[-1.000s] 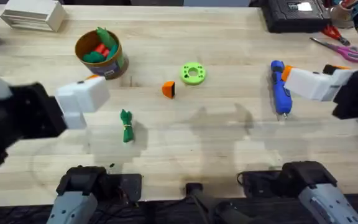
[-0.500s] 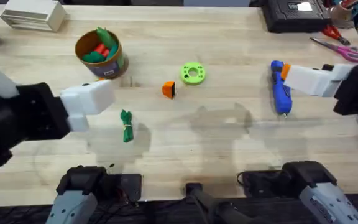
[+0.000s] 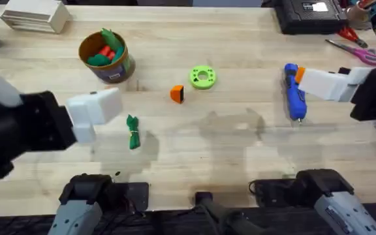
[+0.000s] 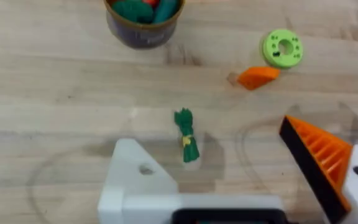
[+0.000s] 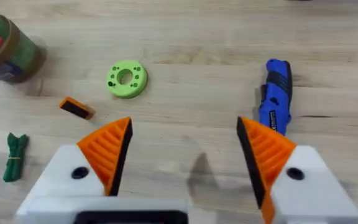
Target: Pick up the gripper from the table and insert it into the empty holder that is missing its gripper. Then pick up a screw, insert it into the mounting hole, and use the screwdriver to tighten it. Finally, clean up the table by picking up the vegetable and placing it into the bucket.
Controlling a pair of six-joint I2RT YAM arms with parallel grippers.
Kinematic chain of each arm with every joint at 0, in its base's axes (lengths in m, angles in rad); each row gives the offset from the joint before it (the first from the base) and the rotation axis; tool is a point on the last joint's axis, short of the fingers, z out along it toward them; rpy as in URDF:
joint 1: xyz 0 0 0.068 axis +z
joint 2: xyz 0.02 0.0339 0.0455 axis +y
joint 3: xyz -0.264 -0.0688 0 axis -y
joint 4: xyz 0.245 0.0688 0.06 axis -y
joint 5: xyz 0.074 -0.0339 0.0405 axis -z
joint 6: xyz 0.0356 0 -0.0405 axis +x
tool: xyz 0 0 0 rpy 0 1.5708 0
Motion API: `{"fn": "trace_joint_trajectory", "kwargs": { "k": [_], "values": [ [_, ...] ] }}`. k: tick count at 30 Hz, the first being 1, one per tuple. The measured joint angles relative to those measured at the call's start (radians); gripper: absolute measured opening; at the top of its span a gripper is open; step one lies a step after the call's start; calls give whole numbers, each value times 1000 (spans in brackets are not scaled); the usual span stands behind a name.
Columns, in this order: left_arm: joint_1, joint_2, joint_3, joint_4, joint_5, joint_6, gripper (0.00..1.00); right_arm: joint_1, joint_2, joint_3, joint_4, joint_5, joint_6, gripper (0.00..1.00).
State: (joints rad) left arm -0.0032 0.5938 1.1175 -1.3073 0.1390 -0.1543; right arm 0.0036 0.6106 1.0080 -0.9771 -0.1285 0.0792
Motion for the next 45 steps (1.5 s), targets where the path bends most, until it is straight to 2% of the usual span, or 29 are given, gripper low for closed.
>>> {"fn": "trace_joint_trajectory", "kwargs": {
  "k": [3,7,10,14,17,21,25,29,32,33,34,39,45],
  "values": [
    [0,0,0,-23,8,-1,987,0,0,0,0,0,0,974],
    [0,0,0,65,32,-4,987,0,0,0,0,0,0,975],
    [-3,0,-2,171,74,-4,987,0,0,0,0,0,0,975],
    [-53,-5,-62,396,139,13,987,0,0,0,0,0,0,975],
    [-105,-19,-176,560,186,24,988,0,0,0,0,0,0,975],
    [-195,-60,-411,842,249,31,987,0,0,0,0,0,0,975],
    [-276,-182,-652,1102,285,35,987,0,0,0,0,0,0,975],
    [-336,-323,-826,1267,287,39,988,0,0,0,0,0,0,975],
    [-371,-399,-933,1333,283,42,987,0,0,0,0,0,0,975],
    [-400,-470,-1021,1367,271,42,987,0,0,0,0,0,1,975],
    [-407,-497,-1043,1368,266,42,988,0,0,0,0,0,0,975],
    [-426,-589,-1100,1363,252,42,987,0,0,0,0,0,1,975],
    [-451,-587,-1106,1243,231,42,987,0,0,0,0,0,0,975]
  ]
}}
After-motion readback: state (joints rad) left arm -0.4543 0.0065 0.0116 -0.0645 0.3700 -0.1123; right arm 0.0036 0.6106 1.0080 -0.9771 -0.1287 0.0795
